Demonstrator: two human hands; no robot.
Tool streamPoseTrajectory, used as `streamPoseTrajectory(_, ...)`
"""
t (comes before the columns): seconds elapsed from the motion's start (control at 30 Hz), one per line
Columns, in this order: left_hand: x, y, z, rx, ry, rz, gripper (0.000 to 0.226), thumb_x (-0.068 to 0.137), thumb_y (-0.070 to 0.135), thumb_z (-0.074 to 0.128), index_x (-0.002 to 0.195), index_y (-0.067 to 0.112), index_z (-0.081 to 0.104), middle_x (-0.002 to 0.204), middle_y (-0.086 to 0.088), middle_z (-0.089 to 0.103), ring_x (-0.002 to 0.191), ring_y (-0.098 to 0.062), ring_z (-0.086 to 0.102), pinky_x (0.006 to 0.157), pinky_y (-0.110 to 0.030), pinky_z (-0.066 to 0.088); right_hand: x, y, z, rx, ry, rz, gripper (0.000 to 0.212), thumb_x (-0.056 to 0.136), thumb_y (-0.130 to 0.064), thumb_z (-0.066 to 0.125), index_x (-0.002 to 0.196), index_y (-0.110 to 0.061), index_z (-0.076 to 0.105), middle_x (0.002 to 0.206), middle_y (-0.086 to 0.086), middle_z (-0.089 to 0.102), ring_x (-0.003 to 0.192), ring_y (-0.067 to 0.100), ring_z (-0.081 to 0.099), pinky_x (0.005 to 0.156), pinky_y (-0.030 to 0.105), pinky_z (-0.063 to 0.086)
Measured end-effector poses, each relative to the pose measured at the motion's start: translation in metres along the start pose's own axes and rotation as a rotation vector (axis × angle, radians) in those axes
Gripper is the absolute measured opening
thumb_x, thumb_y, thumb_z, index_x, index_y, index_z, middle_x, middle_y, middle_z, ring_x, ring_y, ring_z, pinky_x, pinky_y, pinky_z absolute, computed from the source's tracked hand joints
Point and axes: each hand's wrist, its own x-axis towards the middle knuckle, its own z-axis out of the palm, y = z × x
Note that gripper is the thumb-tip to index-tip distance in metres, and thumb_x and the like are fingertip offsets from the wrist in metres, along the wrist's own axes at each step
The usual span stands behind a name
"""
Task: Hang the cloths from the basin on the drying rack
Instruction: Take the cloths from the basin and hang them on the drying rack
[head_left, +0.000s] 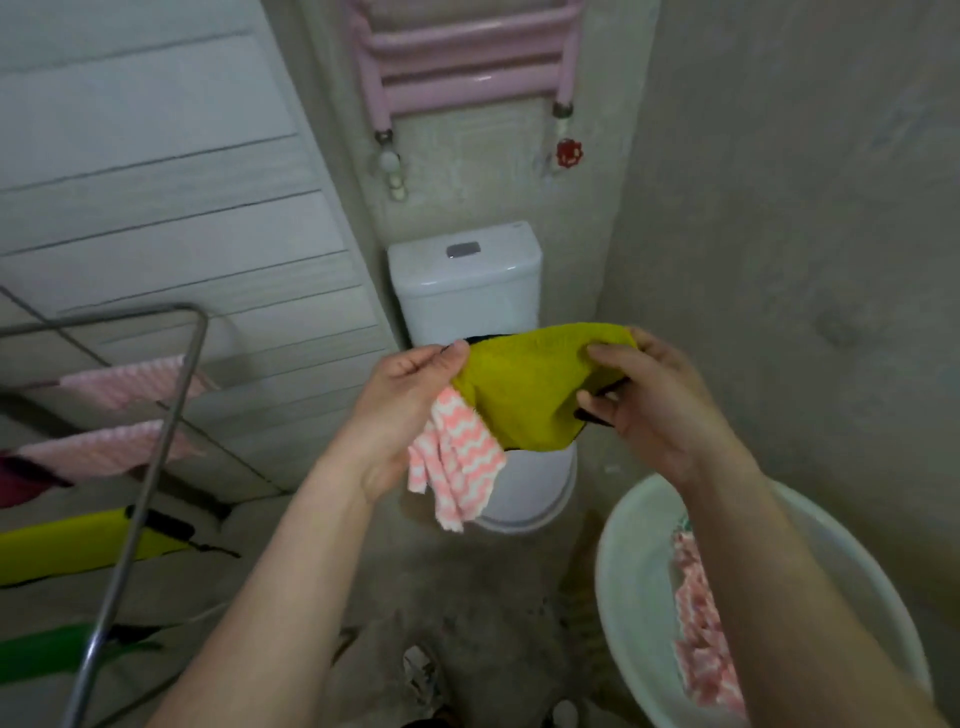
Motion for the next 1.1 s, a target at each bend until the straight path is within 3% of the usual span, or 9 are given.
streamPoseTrajectory(0.23,0.007,0.012,-0.089,-0.076,0.115,-0.122,0.007,0.086,0.008,0.063,0.084,0.013,0.069,0.068,-0.004,0.067,0.068,-0.019,0.061,0.075,-0.033,0.050,0.036,0.007,0.107,-0.025,0.088,-0.080,0.009,0.087,-0.015,0.056,0.080,-0.012,0.052,0.071,0.009,0.056,0.073,0.021,0.058,0.066,0.036,0.050)
streamPoseTrajectory(0.3,0.005,0.019,-0.118,-0.097,0.082,-0.124,0.021,0.085,-0.004,0.058,0.097,0.011,0.066,0.073,-0.008,0.066,0.068,-0.021,0.060,0.070,-0.030,0.051,0.045,0.012,0.135,-0.258,0.037,-0.038,0.021,0.085,-0.036,0.062,0.094,-0.018,0.058,0.093,0.012,0.061,0.094,0.026,0.061,0.085,0.041,0.051)
streamPoseTrajectory(0.37,0.002,0.026,-0.147,-0.116,0.037,-0.124,0.031,0.083,-0.009,0.057,0.104,0.012,0.064,0.082,-0.012,0.067,0.070,-0.020,0.062,0.067,-0.028,0.053,0.050,0.022,0.164,-0.578,-0.146,-0.068,0.020,0.085,-0.047,0.062,0.102,-0.036,0.060,0.105,-0.006,0.061,0.103,0.013,0.057,0.090,0.033,0.047)
streamPoseTrajectory(0.47,0.004,0.036,-0.176,0.022,0.048,-0.029,0.026,0.081,-0.006,0.063,0.099,0.012,0.068,0.084,-0.012,0.069,0.072,-0.017,0.064,0.069,-0.028,0.052,0.056,0.037,0.205,-0.859,-0.532,-0.118,0.036,0.078,-0.041,0.073,0.112,-0.041,0.062,0.100,-0.009,0.065,0.094,0.003,0.059,0.084,0.020,0.046)
streamPoseTrajectory(0.57,0.010,0.045,-0.202,0.112,0.150,0.057,0.013,0.083,0.001,0.066,0.089,0.012,0.070,0.079,-0.006,0.072,0.071,-0.014,0.065,0.069,-0.027,0.054,0.068,0.060,0.247,-0.984,-0.697,-0.157,0.033,0.075,-0.032,0.079,0.106,-0.030,0.070,0.093,-0.013,0.072,0.088,-0.001,0.066,0.085,0.021,0.050)
streamPoseTrajectory(0.73,0.013,0.061,-0.251,0.414,0.271,0.212,0.009,0.083,0.016,0.071,0.074,0.019,0.070,0.060,0.001,0.061,0.055,-0.010,0.051,0.053,-0.023,0.041,0.089,0.078,0.296,-1.000,-0.749,-0.138,0.010,0.073,-0.025,0.081,0.081,-0.023,0.075,0.071,-0.007,0.072,0.064,0.013,0.066,0.063,0.028,0.050)
streamPoseTrajectory(0.83,0.014,0.070,-0.286,0.428,0.371,0.264,0.017,0.085,0.018,0.069,0.069,0.012,0.065,0.050,0.006,0.050,0.044,-0.005,0.040,0.046,-0.018,0.031,0.103,0.079,0.323,-0.963,-0.822,-0.132,0.018,0.076,-0.024,0.079,0.063,-0.021,0.067,0.060,-0.005,0.061,0.056,0.008,0.054,0.057,0.021,0.042)
streamPoseTrajectory(0.93,0.014,0.079,-0.319,0.414,0.383,0.229,0.022,0.089,0.023,0.064,0.079,0.003,0.067,0.064,-0.009,0.053,0.058,-0.016,0.044,0.056,-0.026,0.034,0.117,0.079,0.355,-0.941,-0.866,-0.121,0.016,0.083,-0.025,0.073,0.073,-0.013,0.071,0.063,0.003,0.067,0.058,0.010,0.061,0.059,0.019,0.047)
streamPoseTrajectory(1.1,0.020,0.080,-0.362,0.391,0.237,0.095,0.020,0.086,0.029,0.068,0.095,0.012,0.070,0.082,-0.010,0.068,0.071,-0.021,0.063,0.069,-0.033,0.048,0.152,0.083,0.385,-1.101,-0.793,-0.323,0.015,0.090,-0.027,0.064,0.079,-0.021,0.072,0.066,-0.008,0.067,0.062,0.005,0.061,0.065,0.026,0.049)
